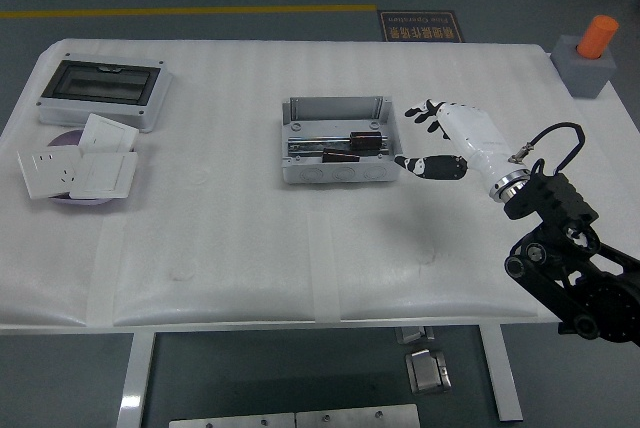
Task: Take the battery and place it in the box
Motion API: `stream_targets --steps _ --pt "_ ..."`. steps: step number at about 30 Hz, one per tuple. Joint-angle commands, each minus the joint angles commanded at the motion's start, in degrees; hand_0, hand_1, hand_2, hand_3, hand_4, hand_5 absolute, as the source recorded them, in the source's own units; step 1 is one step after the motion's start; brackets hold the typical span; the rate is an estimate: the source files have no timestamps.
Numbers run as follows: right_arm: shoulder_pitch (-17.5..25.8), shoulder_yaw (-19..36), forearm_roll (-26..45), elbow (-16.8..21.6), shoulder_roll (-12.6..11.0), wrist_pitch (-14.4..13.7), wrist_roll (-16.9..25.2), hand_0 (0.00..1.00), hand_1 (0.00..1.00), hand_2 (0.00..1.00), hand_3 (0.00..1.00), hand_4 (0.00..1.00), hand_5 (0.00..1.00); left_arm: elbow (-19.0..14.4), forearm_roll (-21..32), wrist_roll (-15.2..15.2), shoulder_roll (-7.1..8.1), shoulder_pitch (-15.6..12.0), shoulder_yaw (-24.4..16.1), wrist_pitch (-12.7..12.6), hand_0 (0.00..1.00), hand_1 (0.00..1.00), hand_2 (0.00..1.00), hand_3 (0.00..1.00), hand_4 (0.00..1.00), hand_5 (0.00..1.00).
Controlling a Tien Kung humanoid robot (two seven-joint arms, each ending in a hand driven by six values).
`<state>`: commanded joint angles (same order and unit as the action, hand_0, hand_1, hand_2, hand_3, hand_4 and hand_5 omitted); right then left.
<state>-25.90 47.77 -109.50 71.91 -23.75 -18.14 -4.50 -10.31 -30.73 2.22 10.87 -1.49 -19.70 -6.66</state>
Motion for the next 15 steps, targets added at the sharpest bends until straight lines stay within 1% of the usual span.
stream_targets --steps 2,3,15 --pt "0.1 0.3 0.2 0.0 -0.1 0.0 0.1 0.431 0.556 0.663 0.721 0.853 0.320 0.0 -0.2 0.0 0.00 -0.1 -0.1 0.0 0.593 0.618 0.497 0.646 0.591 0.346" --pt "0.2 0.5 0.4 -0.1 -0.2 -0.1 0.1 0.429 0.556 0.663 0.721 0.853 0.318 0.0 -0.1 0.0 0.00 -0.1 -0.1 0.0 0.593 0.617 0.496 0.644 0.586 0.323" --pt "0.6 1.0 2.7 0.0 -0.1 -0.3 0.9 0.430 0.558 0.663 0.717 0.852 0.319 0.0 0.4 -0.2 0.05 -0.2 0.4 -0.1 0.593 0.617 0.497 0.643 0.581 0.310"
